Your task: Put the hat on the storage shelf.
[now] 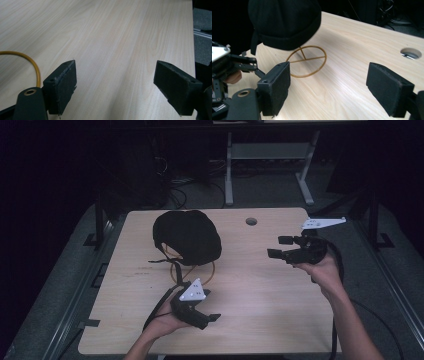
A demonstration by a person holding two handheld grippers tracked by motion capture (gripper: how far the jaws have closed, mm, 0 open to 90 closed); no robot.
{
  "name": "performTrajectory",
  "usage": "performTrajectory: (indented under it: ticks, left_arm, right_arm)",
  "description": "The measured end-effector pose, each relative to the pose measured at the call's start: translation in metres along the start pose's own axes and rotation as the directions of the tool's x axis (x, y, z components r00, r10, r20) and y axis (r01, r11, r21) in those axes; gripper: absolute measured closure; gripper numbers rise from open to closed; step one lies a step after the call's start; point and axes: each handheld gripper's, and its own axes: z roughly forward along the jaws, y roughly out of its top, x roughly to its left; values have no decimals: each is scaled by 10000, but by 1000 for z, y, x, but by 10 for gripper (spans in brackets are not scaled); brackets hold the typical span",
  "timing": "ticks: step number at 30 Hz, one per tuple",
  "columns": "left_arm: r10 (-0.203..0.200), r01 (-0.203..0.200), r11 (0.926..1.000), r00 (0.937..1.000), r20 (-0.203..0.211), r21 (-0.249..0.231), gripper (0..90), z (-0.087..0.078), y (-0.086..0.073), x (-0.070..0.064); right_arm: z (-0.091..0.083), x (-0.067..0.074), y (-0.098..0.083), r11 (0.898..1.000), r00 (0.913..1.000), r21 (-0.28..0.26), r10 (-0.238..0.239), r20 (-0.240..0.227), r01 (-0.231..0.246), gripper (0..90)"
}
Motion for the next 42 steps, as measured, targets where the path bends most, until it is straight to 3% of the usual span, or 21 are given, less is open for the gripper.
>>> performTrajectory:
  ticks: [7,17,26,42]
  left_arm:
    - [18,-16,9999,9999,-146,99,184,3,-2,0]
    - [22,-20,9999,10000,-95,151,183,4,-4,0]
    - [-181,182,9998,9997,-171,69,183,0,-7,2]
    - [166,-165,9996,9999,-45,236,183,5,-6,-2]
  right_arm:
    - [-9,-15,-34,9986,9984,50,525,225,-527,184]
    - [-17,-22,-68,9948,9946,111,1013,245,-1016,186]
    - [-30,-21,-96,9934,9929,236,1116,409,-1126,185]
    - [-51,-16,-134,9921,9915,458,1138,633,-1168,186]
